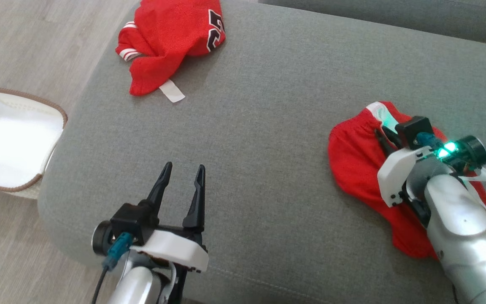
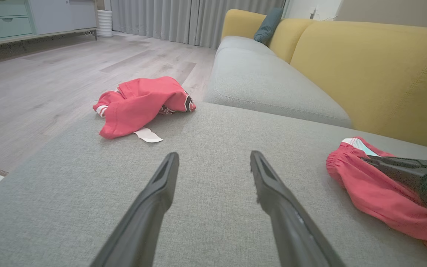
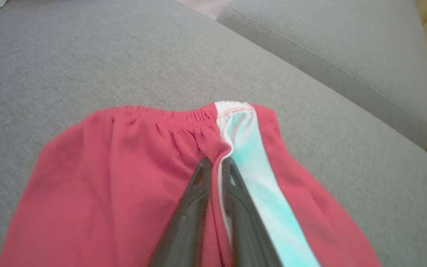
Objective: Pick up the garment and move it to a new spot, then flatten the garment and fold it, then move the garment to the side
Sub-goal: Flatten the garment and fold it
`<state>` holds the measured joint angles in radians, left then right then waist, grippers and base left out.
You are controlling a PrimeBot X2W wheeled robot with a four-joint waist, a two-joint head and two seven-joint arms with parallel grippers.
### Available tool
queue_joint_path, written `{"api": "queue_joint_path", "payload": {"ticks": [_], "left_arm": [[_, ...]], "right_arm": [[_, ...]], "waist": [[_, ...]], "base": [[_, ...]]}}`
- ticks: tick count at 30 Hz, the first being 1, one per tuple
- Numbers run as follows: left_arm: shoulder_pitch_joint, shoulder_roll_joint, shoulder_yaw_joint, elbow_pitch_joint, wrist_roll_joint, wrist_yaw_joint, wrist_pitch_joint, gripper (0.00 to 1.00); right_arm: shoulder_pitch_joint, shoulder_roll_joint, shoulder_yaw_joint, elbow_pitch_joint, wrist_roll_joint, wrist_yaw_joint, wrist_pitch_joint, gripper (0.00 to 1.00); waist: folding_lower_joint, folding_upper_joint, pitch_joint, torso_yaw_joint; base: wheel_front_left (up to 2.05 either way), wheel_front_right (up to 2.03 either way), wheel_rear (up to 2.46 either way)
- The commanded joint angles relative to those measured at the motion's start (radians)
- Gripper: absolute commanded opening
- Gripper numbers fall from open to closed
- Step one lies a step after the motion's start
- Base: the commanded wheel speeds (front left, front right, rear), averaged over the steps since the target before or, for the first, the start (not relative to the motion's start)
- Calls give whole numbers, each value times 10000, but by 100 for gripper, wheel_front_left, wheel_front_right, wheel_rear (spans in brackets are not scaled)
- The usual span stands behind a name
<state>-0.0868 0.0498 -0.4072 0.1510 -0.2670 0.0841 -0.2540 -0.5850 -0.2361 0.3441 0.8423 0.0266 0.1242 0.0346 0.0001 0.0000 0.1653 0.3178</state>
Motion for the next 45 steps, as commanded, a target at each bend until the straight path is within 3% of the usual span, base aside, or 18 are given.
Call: {"api": "queue_joint_path", "payload": {"ticks": [1,6,11,21,25,26,27,28,37,45], "left_arm": [[-348,5,294,-374,-35,59,-78,100],[-324,5,370,-371,-2,76,-78,100],[-330,5,441,-372,65,51,-78,100],[-363,5,552,-368,153,7,-78,100],[-377,5,599,-355,189,-8,-78,100],[-380,5,609,-353,197,-11,-78,100],[-380,5,609,-353,197,-11,-78,100],[-379,5,627,-353,205,-12,-78,100],[-307,5,746,-286,288,-71,-78,100],[-251,5,960,-204,393,-146,-78,100]], "right_arm": [[-449,-37,228,-220,-15,65,-347,0],[-760,319,829,-361,-249,65,-1299,0],[-688,825,2196,-932,-408,65,-2090,0],[387,1206,5194,-1726,-29,65,-2550,0],[530,1280,5607,-1682,191,65,-2689,0],[543,1313,5561,-1705,249,65,-2741,43],[543,1313,5561,-1705,249,65,-2741,43],[558,1344,5512,-1741,292,65,-2787,100],[1097,1419,4745,-2843,449,65,-2955,100],[2555,1481,1438,-4737,173,65,-2961,100]], "waist": [[-1,0,-9,14],[-1,0,-60,-84],[-1,0,-95,-305],[-1,0,-75,-624],[-1,0,-77,-763],[-1,0,-86,-807],[-1,0,-86,-807],[-1,0,-94,-859],[-1,0,-378,-1526],[-1,0,-755,-2081]], "base": [[0,0,0],[0,0,0],[0,0,0],[0,0,0],[0,0,0],[0,0,0],[0,0,0],[0,0,0],[0,0,0],[0,0,0]]}}
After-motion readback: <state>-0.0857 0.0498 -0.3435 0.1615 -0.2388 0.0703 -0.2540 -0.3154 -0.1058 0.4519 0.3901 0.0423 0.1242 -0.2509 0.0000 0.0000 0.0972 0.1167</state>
